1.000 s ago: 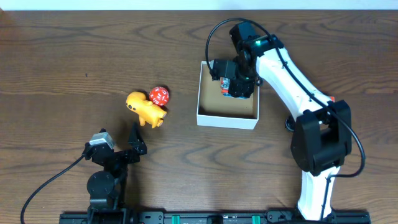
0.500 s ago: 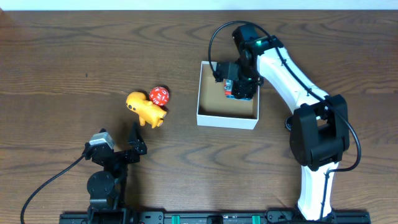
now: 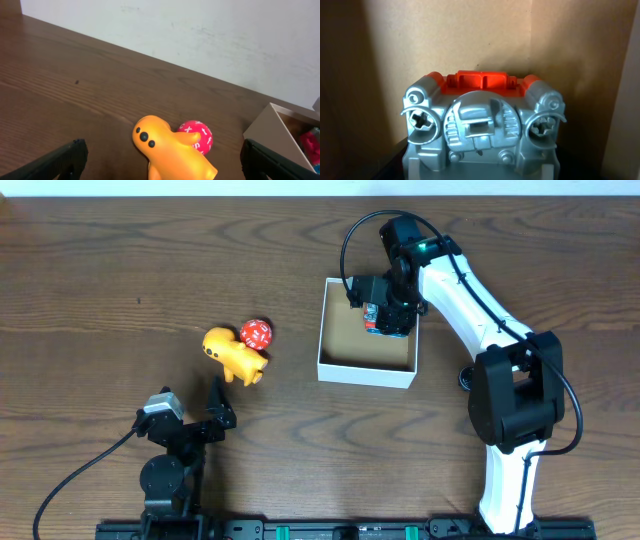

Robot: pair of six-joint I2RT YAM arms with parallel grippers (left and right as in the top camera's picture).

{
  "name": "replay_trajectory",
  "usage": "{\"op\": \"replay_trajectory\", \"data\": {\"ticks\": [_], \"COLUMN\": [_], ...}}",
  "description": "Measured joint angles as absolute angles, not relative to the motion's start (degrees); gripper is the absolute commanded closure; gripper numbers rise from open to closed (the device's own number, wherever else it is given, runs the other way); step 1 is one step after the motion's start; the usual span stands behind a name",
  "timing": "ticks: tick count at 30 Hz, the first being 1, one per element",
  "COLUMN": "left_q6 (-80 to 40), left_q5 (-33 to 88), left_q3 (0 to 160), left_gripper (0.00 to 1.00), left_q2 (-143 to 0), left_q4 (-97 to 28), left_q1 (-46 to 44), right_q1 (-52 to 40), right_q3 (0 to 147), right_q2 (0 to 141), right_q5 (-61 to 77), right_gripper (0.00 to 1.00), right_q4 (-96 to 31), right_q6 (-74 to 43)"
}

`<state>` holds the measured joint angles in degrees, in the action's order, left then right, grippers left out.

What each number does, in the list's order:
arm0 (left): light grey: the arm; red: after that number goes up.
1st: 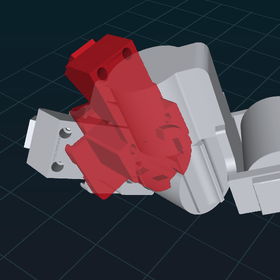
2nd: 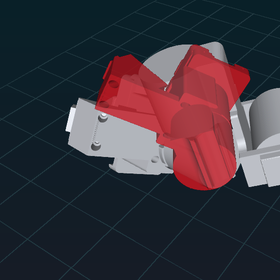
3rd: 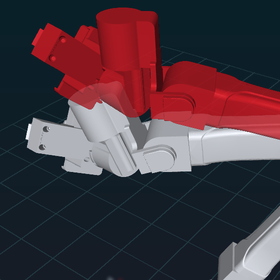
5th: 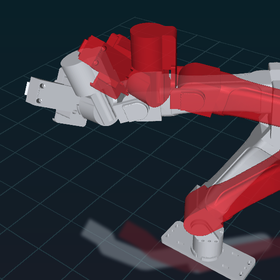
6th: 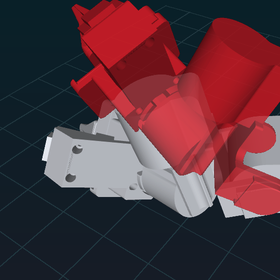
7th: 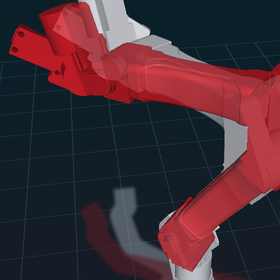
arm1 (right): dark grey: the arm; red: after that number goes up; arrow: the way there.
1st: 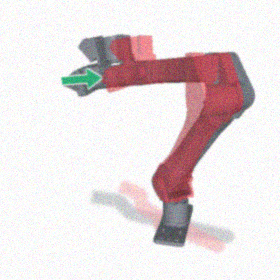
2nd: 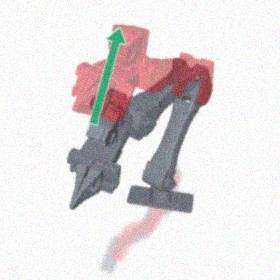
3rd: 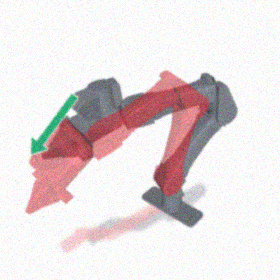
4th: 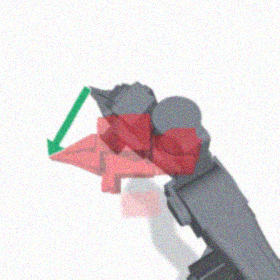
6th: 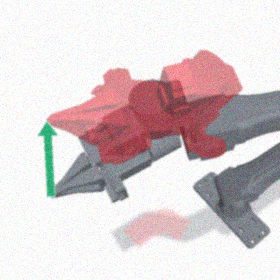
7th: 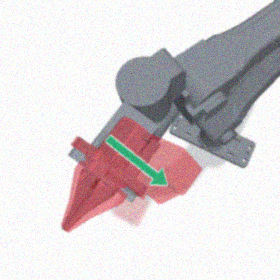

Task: Pack container
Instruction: 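Lower the vehicle into the box and open the right gripper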

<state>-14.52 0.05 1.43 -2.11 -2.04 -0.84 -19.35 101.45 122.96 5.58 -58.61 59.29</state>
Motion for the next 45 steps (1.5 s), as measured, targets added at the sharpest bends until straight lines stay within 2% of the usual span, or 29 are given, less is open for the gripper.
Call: {"op": "replay_trajectory", "data": {"ticks": [9,14,17,34,36,39,41,44,45], "left_q6": [-14.5,-14.5,-14.5,-14.5,-14.5,-14.5,-14.5,-14.5,-14.5], "left_q5": [0.1,0.1,0.1,0.1,0.1,0.1,0.1,0.1,0.1], "left_q3": [1.4,1.4,1.4,1.4,1.4,1.4,1.4,1.4,1.4], "left_gripper": [0.02,0.02,0.02,0.02,0.02,0.02,0.02,0.02,0.02], "left_q2": [-2.1,-2.1,-2.1,-2.1,-2.1,-2.1,-2.1,-2.1,-2.1], "left_q4": [-2.0,-2.0,-2.0,-2.0,-2.0,-2.0,-2.0,-2.0,-2.0], "left_q1": [-0.8,-0.8,-0.8,-0.8,-0.8,-0.8,-0.8,-0.8,-0.8], "right_q1": [-19.4,-19.4,-19.4,-20.5,-21.3,-22.5,-23.4,-25.1,-25.6], "right_q3": [101.4,101.4,101.4,105.0,107.3,110.0,110.9,111.1,111.1], "right_q2": [123.0,123.0,123.0,123.0,123.0,123.0,123.0,123.0,123.0], "right_q5": [5.6,5.6,5.6,5.6,5.6,5.6,5.6,5.6,5.7], "right_gripper": [0.21,0.18,0.13,0.14,0.19,0.36,0.55,0.91,0.99], "right_q4": [-58.6,-58.6,-58.6,-54.4,-55.1,-57.2,-59.4,-64.2,-66.0], "right_q6": [59.4,59.5,59.5,56.6,55.1,52.7,51.4,49.5,48.8]}}
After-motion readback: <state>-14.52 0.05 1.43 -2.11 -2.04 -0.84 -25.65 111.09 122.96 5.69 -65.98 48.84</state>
